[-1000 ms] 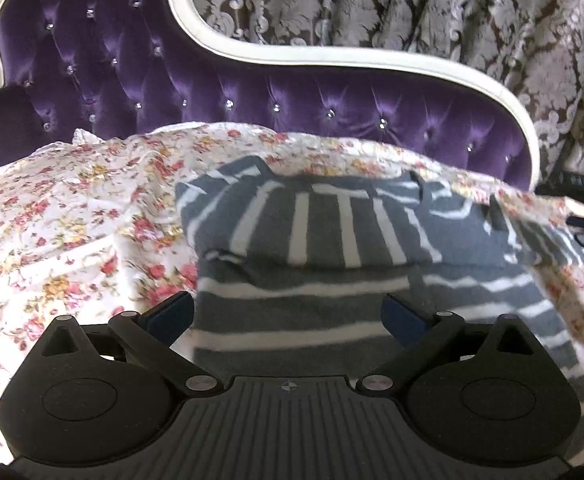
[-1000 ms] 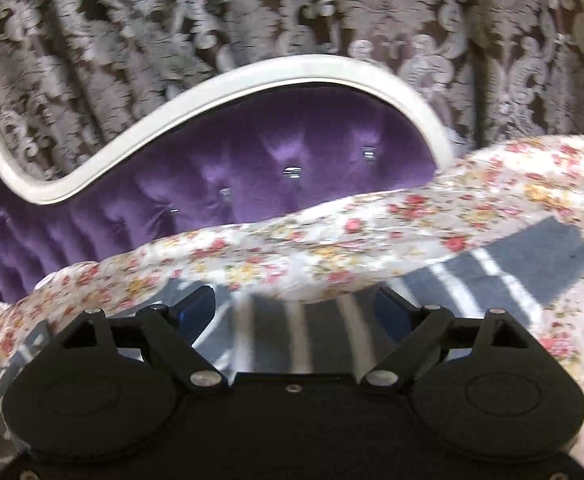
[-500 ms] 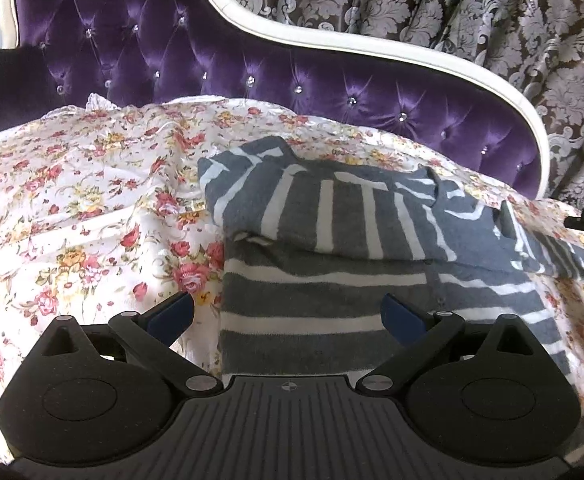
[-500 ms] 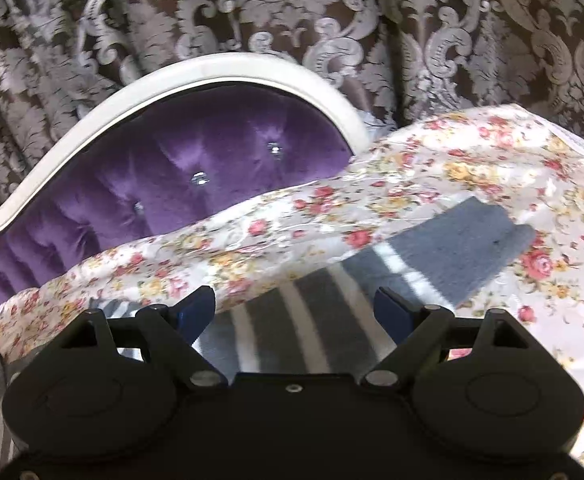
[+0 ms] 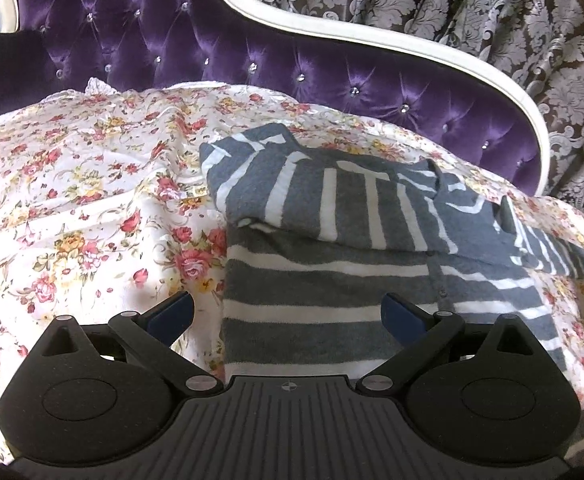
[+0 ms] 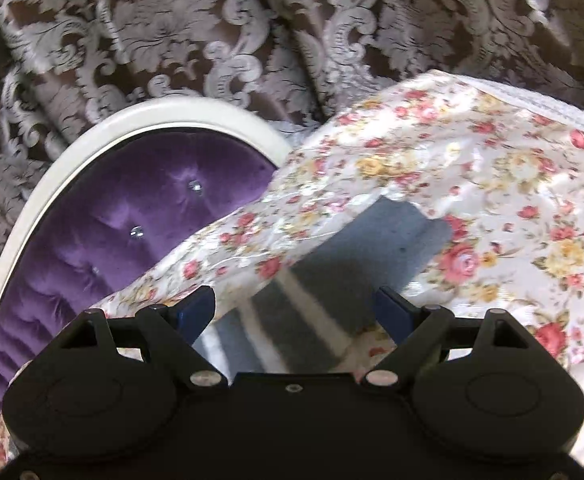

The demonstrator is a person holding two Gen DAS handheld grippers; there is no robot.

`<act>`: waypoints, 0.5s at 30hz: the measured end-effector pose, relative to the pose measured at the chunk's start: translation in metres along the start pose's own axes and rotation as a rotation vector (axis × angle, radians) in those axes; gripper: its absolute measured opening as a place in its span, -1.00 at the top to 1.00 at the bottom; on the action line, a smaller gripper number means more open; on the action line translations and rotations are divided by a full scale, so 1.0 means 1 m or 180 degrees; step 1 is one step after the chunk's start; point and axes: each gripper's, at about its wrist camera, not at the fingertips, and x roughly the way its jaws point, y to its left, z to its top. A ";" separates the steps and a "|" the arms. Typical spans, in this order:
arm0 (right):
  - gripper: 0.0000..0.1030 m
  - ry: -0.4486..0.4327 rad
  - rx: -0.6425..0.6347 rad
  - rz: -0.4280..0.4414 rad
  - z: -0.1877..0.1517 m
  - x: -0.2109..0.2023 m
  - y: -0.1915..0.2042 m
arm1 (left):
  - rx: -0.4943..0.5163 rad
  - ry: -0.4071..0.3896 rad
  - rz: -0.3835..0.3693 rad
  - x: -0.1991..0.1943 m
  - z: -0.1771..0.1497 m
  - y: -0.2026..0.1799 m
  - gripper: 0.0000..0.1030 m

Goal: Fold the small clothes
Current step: 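Close the right gripper on the dark grey sleeve cuff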

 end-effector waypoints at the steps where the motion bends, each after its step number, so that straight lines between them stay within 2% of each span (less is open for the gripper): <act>1: -0.70 -0.0006 0.0041 -0.0025 0.001 0.000 -0.004 | -0.0007 0.0008 -0.0002 0.001 0.000 0.001 -0.96; 9: -0.70 -0.0100 0.0316 -0.0244 0.009 0.007 -0.040 | -0.0008 0.0046 -0.0035 0.004 -0.001 0.001 -0.96; 15: -0.70 -0.0256 0.0348 -0.0048 0.015 0.018 -0.053 | 0.0005 0.0107 -0.0029 0.010 -0.005 0.002 -0.96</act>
